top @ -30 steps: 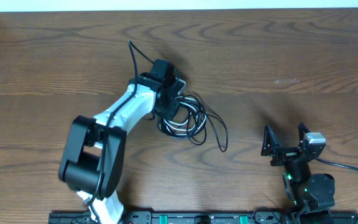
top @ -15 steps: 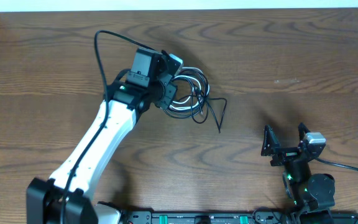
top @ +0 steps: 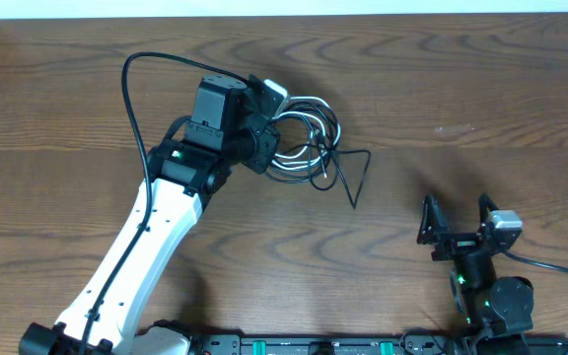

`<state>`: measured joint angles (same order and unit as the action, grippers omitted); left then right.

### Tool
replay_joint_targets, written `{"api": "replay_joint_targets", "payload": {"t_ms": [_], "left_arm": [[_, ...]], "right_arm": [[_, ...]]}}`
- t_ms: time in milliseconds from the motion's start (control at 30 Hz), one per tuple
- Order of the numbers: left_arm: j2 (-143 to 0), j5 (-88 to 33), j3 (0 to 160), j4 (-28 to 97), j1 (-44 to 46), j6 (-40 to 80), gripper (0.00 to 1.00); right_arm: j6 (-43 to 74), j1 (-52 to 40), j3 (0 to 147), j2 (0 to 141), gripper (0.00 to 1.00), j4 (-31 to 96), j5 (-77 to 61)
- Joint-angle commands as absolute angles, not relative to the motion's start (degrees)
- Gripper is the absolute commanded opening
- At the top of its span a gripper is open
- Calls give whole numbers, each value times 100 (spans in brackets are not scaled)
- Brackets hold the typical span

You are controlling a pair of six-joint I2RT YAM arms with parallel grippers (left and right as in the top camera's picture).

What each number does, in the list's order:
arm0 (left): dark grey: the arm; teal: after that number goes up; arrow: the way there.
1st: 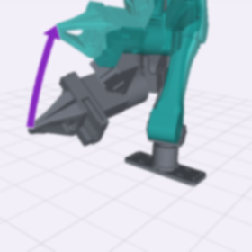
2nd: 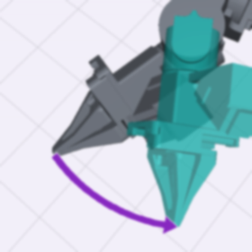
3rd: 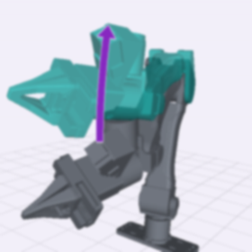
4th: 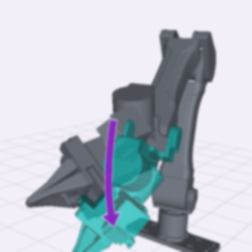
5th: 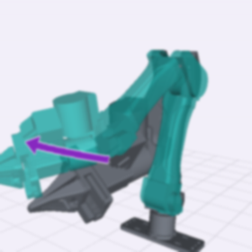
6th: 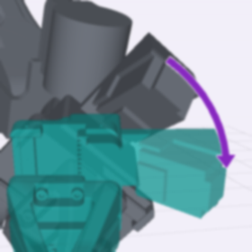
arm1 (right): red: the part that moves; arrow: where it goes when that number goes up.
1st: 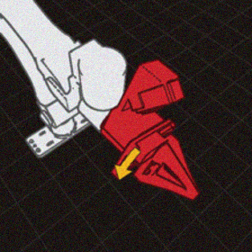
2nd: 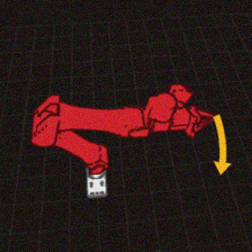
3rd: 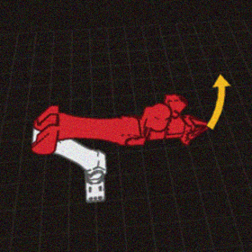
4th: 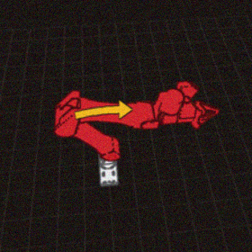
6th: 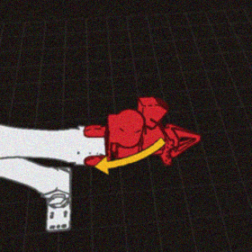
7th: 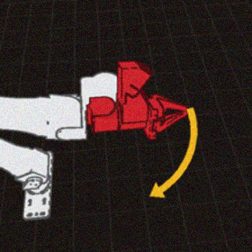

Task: Untangle cables
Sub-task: 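Reach the right gripper toward the bundle and grasp the white cable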

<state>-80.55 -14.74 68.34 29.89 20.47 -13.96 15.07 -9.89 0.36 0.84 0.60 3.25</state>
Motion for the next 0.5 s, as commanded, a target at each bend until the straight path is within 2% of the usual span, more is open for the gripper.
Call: {"api": "replay_joint_targets", "payload": {"t_ms": [0,200,467], "left_arm": [[-7907,-1758,6989,2936,2056,-1433,8],[-7907,-2224,6989,2897,2071,-1667,7],[-7907,-2346,6989,2853,2071,-2491,8]], "right_arm": [[1632,-1007,32,38,99,-126,244],[1629,-1007,276,54,99,-174,-722],[1179,-1007,1730,974,99,1181,-1328]]}}
